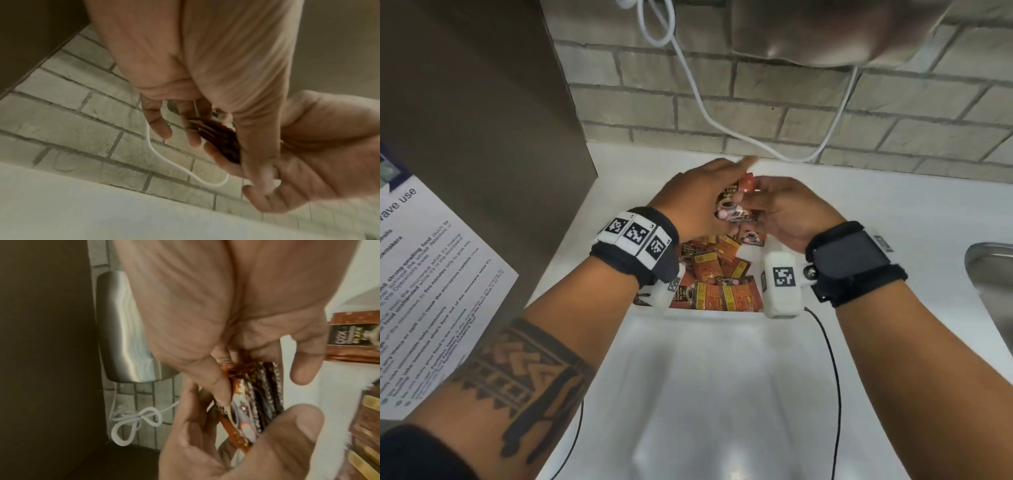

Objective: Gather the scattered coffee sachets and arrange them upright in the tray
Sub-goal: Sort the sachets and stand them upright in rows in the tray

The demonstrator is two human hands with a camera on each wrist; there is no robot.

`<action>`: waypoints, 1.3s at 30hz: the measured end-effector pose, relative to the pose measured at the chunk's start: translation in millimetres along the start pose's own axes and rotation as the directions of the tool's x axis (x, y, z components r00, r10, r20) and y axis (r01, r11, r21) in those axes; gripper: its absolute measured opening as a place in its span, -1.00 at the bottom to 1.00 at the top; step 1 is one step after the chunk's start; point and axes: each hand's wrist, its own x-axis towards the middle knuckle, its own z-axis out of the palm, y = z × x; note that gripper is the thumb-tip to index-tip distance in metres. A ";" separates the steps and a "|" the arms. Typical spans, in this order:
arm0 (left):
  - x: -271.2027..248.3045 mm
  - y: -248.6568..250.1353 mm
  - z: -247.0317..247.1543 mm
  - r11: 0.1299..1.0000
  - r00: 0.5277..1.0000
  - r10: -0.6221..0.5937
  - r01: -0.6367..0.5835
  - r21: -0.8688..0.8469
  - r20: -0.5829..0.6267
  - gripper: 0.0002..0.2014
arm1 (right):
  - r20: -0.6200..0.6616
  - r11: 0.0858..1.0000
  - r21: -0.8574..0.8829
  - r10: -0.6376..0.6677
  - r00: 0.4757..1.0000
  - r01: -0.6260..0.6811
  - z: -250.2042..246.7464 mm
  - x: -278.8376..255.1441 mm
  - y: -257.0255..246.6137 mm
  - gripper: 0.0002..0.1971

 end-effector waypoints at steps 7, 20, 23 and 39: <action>11.7 14.5 -6.2 0.218 0.922 -0.322 0.294 -0.931 0.215 -0.35 | 0.054 0.980 0.054 -0.193 0.980 0.190 -3.9 -1.6 -6.6 -0.51; 4.9 6.0 34.0 0.384 0.934 -0.317 0.286 -0.878 0.166 -0.68 | -0.134 0.830 -0.505 -0.346 0.928 0.236 -24.7 0.8 9.4 -0.63; 6.5 1.9 37.6 0.401 0.927 -0.356 0.270 -0.876 0.123 -0.75 | -0.248 0.873 -0.445 -0.335 0.909 0.201 -21.0 8.0 11.3 -0.70; -14.9 -42.7 36.5 0.329 0.808 -0.540 0.461 -0.824 0.236 -0.69 | -0.121 0.152 -0.969 0.391 0.912 -0.194 24.0 77.8 81.0 -0.69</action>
